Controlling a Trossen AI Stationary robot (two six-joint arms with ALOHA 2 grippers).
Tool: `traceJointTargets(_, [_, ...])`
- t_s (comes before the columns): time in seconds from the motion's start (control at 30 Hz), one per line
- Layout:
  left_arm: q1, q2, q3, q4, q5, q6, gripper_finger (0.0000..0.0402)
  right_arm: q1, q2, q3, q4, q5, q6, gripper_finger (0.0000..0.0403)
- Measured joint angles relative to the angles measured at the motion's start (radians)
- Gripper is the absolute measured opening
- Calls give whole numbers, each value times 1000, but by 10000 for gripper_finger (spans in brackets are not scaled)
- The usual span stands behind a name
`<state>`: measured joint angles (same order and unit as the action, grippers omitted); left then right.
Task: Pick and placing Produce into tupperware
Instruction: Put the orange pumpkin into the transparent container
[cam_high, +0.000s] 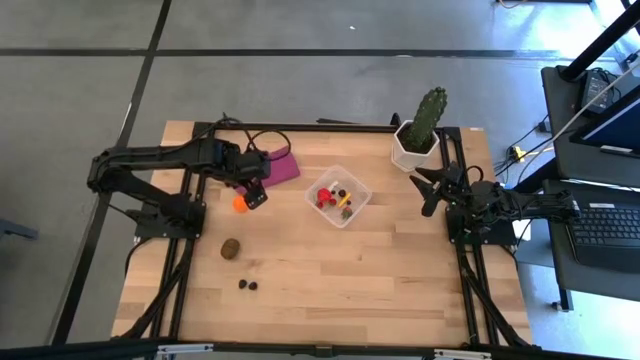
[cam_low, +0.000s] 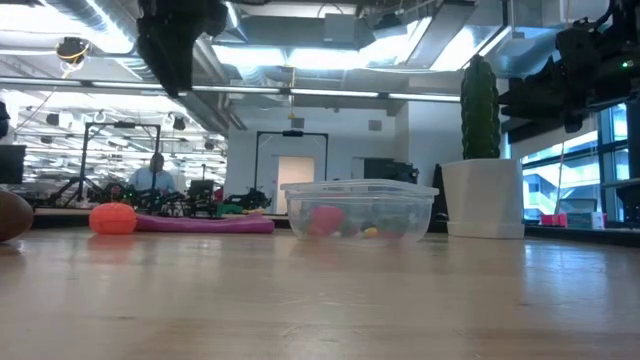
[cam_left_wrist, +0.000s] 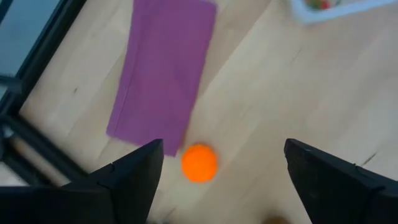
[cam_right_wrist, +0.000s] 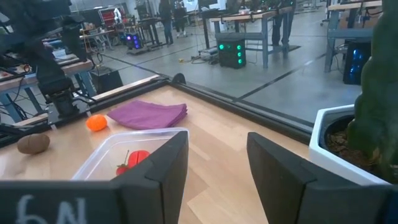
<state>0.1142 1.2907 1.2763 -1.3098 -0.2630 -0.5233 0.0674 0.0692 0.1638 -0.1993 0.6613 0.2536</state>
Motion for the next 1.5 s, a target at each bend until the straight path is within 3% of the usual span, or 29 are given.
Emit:
traceJointTargets(0.5, [77, 112, -259, 7, 101, -201, 322, 0, 0, 0, -7, 0, 2, 168])
traceJointTargets(0.83, [96, 113, -428, 230, 165, -273, 322, 0, 0, 0, -7, 0, 0, 168])
traceJointTargets(1.2, [155, 113, -542, 376, 177, -311, 322, 0, 0, 0, -7, 0, 0, 168])
traceJointTargets(1.5, [185, 113, -582, 391, 196, -316, 322, 0, 0, 0, -7, 0, 0, 168])
